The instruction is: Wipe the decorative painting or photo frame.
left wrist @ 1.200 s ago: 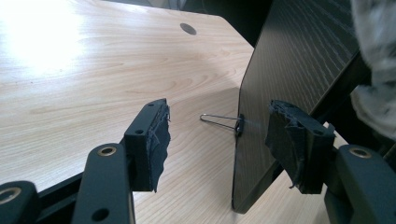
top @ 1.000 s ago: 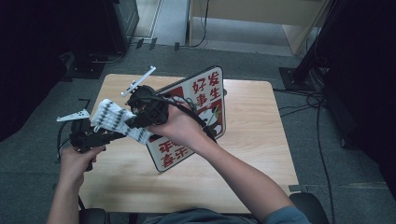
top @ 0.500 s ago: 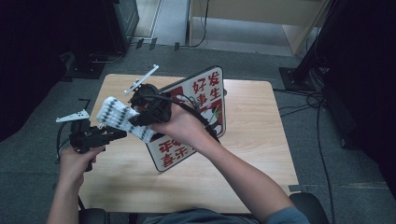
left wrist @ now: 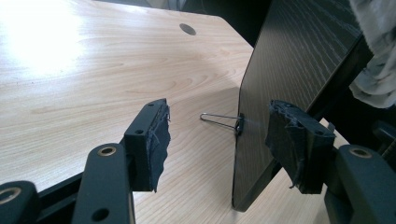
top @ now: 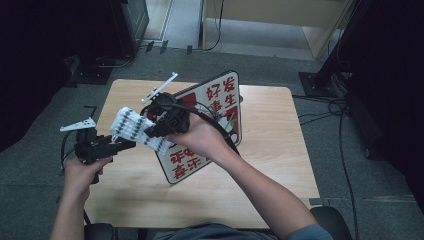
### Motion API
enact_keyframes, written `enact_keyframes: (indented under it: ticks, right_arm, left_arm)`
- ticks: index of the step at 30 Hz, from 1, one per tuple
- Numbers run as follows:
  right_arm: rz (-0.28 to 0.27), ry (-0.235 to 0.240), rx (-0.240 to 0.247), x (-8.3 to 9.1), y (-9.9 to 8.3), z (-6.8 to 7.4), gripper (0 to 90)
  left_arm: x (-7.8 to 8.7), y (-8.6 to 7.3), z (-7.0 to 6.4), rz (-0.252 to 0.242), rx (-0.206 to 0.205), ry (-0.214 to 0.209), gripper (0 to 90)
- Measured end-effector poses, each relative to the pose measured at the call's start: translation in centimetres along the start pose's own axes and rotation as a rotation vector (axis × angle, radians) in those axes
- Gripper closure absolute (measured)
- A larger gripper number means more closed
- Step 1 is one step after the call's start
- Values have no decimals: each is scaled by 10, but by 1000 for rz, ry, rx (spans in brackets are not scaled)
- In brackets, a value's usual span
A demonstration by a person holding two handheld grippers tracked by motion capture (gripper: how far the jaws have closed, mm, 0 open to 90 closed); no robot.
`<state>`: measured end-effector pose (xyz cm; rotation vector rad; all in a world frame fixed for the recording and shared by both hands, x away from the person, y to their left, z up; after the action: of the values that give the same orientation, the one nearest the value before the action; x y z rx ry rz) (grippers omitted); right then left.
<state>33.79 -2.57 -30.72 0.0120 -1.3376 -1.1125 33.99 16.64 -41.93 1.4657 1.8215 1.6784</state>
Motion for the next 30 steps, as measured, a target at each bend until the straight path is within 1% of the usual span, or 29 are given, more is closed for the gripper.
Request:
enact_keyframes:
  ticks: [5, 14, 21, 30]
  right_arm:
    - [12, 1, -1, -3, -4, -1, 805]
    - [30, 11, -24, -10, -13, -6, 804]
    - [43, 19, -32, -16, -21, -9, 804]
    - [56, 23, -46, -21, -30, -13, 804]
  left_arm:
    - [0, 0, 0, 0, -1, -1, 396]
    - [0, 0, 0, 5, -3, -3, 396]
    - [0, 0, 0, 2, -3, -4, 395]
    - [-2, -1, -1, 15, -3, -10, 392]
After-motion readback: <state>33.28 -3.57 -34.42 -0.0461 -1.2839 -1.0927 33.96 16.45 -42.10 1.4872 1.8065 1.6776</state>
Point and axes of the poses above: each handheld gripper's, and its own axes: x roughly backward along the jaws, y roughly out of its top, z roughly to its left, the point moved 5 cm from there along -x, roughly forward along the jaws, and after that the axes turned 12 degrees about -x, right-handed, at the moved point
